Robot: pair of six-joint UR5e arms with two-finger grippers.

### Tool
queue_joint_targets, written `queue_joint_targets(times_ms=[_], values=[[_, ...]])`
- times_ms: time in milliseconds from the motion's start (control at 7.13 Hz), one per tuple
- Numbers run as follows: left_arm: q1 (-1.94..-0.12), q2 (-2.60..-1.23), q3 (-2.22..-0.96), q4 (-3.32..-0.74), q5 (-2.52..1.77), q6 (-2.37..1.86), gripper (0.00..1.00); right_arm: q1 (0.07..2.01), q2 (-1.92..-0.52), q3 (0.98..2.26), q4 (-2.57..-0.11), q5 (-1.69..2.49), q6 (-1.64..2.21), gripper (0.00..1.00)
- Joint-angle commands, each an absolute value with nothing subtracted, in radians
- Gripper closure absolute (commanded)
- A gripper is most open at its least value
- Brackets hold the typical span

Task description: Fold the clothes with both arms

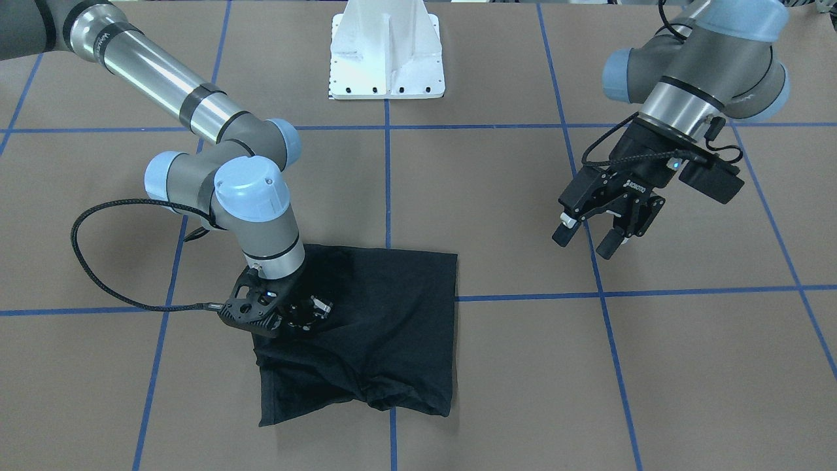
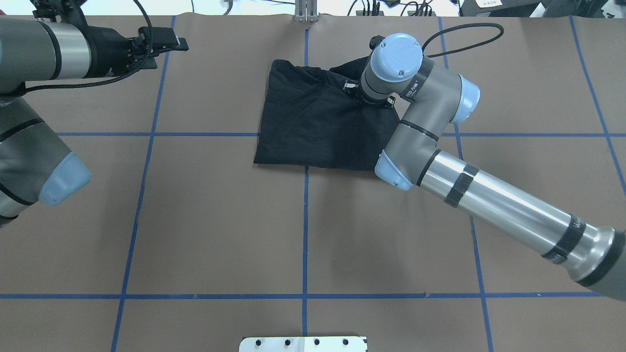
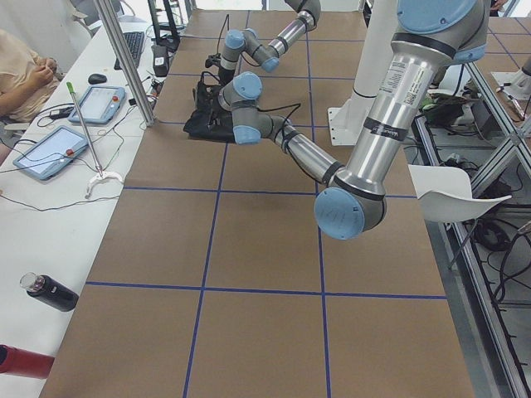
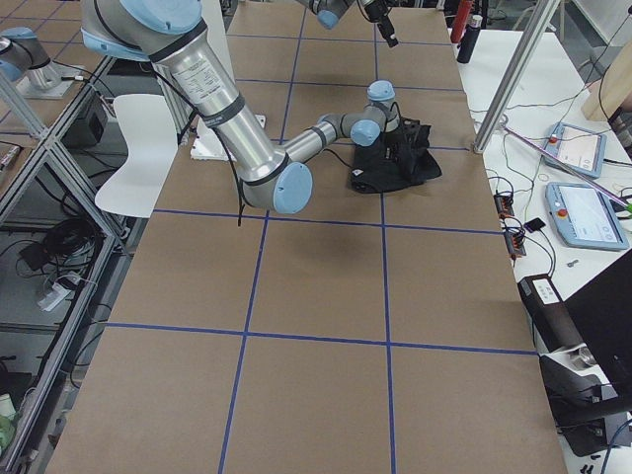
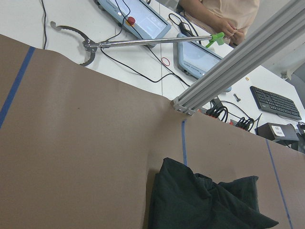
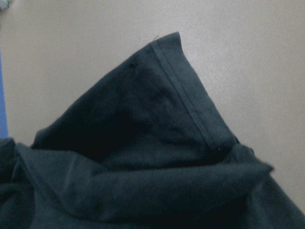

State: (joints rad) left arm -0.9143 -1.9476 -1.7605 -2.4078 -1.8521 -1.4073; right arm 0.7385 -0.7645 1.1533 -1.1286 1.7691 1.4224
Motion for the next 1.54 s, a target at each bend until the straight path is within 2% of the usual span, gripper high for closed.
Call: queue_joint_targets(times_ms=[0, 140, 421, 561, 842, 982, 1122, 1403], values=[[-0.914, -1.947, -1.776, -2.404, -1.852, -1.419, 0.00, 0.811, -0.724, 0.996, -1.054, 1.763, 1.335, 1.00], [-0.916, -1.947, -1.782, -2.402, -1.852, -1.420, 0.00, 0.845, -0.724, 0.948, -1.052, 1.763, 1.286, 1.00], [-0.914, -1.950, -1.789, -2.376, -1.852, -1.419, 0.00, 0.909, -0.726, 0.945, -1.054, 1.790, 1.260, 1.00], [-0.916, -1.950, -1.789, -2.370, -1.852, -1.405, 0.00, 0.973, -0.750, 0.975, -1.055, 1.886, 1.212, 1.00], [-0.916, -1.947, -1.789, -2.265, -1.853, -1.208, 0.00, 1.105, -0.912, 1.151, -1.087, 2.074, 1.107, 1.00], [-0.920, -1.939, -1.789, -2.213, -1.858, -1.086, 0.00, 1.173, -1.001, 1.237, -1.124, 2.165, 1.000, 0.79], [-0.928, -1.889, -1.787, -2.195, -1.861, -0.919, 0.00, 1.249, -1.073, 1.312, -1.165, 2.201, 0.892, 0.01], [-1.050, -1.826, -1.754, -2.191, -1.989, -0.629, 0.00, 1.368, -1.216, 1.486, -1.311, 2.297, 0.654, 0.00]])
